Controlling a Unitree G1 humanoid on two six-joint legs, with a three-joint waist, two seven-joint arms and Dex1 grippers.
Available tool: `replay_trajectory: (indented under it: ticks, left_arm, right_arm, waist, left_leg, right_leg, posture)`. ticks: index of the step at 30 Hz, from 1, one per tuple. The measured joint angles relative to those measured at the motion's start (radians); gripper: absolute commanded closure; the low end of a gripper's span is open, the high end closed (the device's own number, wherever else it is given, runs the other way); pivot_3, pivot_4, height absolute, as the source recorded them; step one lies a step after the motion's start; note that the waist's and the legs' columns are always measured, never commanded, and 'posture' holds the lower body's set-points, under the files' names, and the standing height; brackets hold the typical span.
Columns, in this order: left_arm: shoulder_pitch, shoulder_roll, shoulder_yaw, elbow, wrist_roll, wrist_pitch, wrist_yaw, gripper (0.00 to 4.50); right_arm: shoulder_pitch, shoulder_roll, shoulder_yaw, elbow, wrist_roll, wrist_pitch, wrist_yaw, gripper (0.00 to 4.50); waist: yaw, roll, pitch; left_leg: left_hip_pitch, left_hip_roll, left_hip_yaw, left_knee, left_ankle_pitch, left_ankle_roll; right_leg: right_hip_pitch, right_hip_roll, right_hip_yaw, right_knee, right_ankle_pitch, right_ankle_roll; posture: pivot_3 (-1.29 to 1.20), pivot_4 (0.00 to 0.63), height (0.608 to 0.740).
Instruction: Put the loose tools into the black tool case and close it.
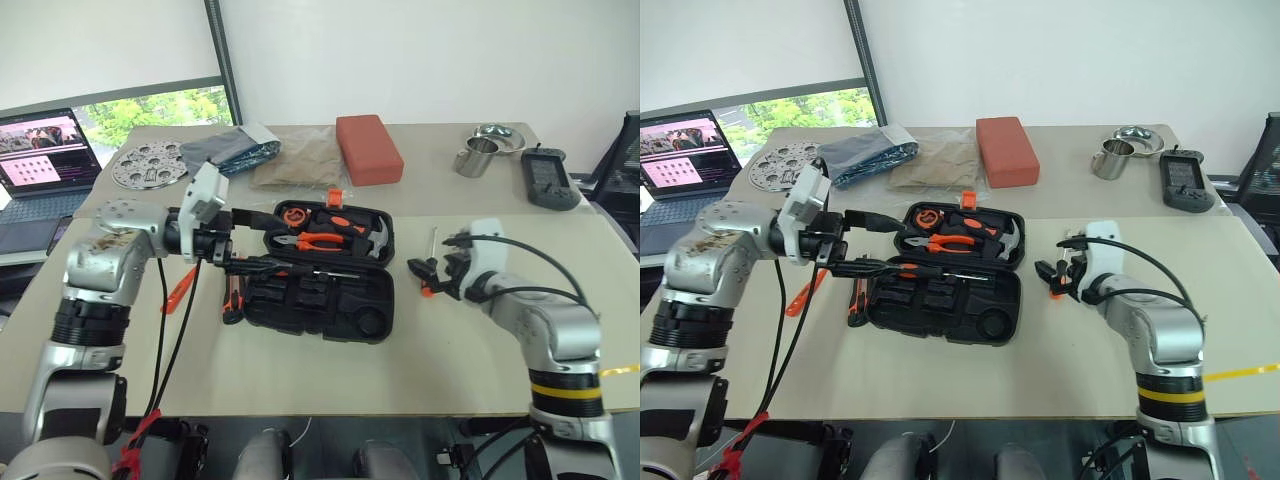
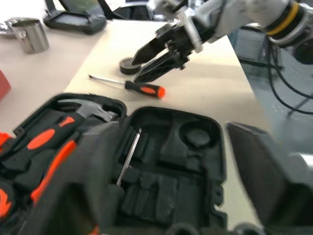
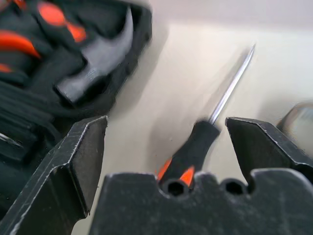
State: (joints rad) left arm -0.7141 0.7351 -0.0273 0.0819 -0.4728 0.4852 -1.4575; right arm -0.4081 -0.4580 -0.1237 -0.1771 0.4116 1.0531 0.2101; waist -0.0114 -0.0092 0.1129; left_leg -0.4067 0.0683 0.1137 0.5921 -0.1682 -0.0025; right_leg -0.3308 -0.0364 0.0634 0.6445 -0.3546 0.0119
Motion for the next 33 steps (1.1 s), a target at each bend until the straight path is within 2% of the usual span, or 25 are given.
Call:
replay_trajectory:
  ticks: [2, 5, 13, 23, 25, 28, 33]
  left_arm:
    - [-0.001, 0.018, -0.002, -0.007, 0.000, -0.001, -0.010, 0.08]
    - [-0.001, 0.021, -0.008, -0.010, 0.001, -0.002, -0.014, 0.00]
    - [0.001, 0.047, -0.010, -0.041, 0.000, -0.002, -0.014, 0.00]
    - [0.009, 0.058, -0.004, -0.069, -0.007, 0.012, -0.004, 0.00]
    - [0.019, 0.064, 0.009, -0.073, -0.014, 0.016, 0.005, 0.00]
    - [0.066, 0.107, 0.038, -0.081, -0.017, 0.016, 0.020, 0.00]
    - [0.142, 0.189, 0.102, -0.116, -0.039, 0.029, 0.030, 0.00]
  right_arm:
    - [-0.003, 0.004, 0.025, 0.031, -0.018, 0.025, -0.015, 0.00]
    - [-0.011, 0.008, 0.037, 0.048, -0.042, 0.029, -0.020, 0.72]
    - [-0.014, -0.004, 0.045, 0.061, -0.099, 0.021, -0.018, 3.49]
    - [-0.067, 0.007, 0.001, 0.109, -0.128, -0.059, -0.019, 3.53]
    - [-0.088, -0.041, 0.036, 0.110, -0.139, -0.148, 0.061, 3.53]
    - [-0.102, -0.137, 0.118, 0.109, -0.165, -0.378, 0.270, 3.53]
    - [-0.111, -0.198, 0.251, 0.109, -0.166, -0.614, 0.583, 3.53]
  waist:
    - [0.000, 0.000, 0.000]
    - [-0.002, 0.000, 0.000]
    - [-0.002, 0.000, 0.000]
    - [-0.003, 0.000, 0.000]
    - [-0.007, 0.001, 0.001]
    - [-0.012, 0.000, 0.001]
    - [-0.012, 0.000, 0.003]
  left_leg:
    - [-0.001, 0.000, 0.001, 0.000, 0.000, 0.000]
    - [-0.001, 0.000, 0.002, 0.000, 0.000, 0.000]
    - [0.000, 0.001, 0.002, -0.001, 0.000, 0.000]
    - [-0.001, 0.001, 0.002, -0.001, 0.000, 0.000]
    - [-0.001, 0.001, 0.003, -0.001, 0.000, 0.000]
    - [-0.001, 0.002, 0.002, -0.002, -0.001, 0.001]
    - [0.000, 0.009, 0.003, -0.001, -0.001, 0.001]
  right_leg:
    - [-0.002, 0.000, 0.001, 0.001, 0.000, 0.000]
    - [-0.002, 0.001, 0.003, 0.001, 0.000, 0.000]
    - [-0.003, 0.002, 0.004, 0.001, 0.000, 0.000]
    - [-0.004, 0.002, 0.005, 0.001, 0.000, 0.000]
    - [-0.005, 0.003, 0.006, 0.001, 0.000, 0.000]
    - [-0.005, 0.005, 0.006, 0.001, 0.000, 0.000]
    - [-0.004, 0.010, 0.007, 0.000, 0.000, 0.000]
  posture:
    - [0.00, 0.150, 0.740]
    - [0.00, 0.150, 0.740]
    - [0.00, 0.150, 0.740]
    - [0.00, 0.150, 0.740]
    - [0.00, 0.150, 0.740]
    - [0.00, 0.150, 0.740]
    - [0.00, 0.150, 0.740]
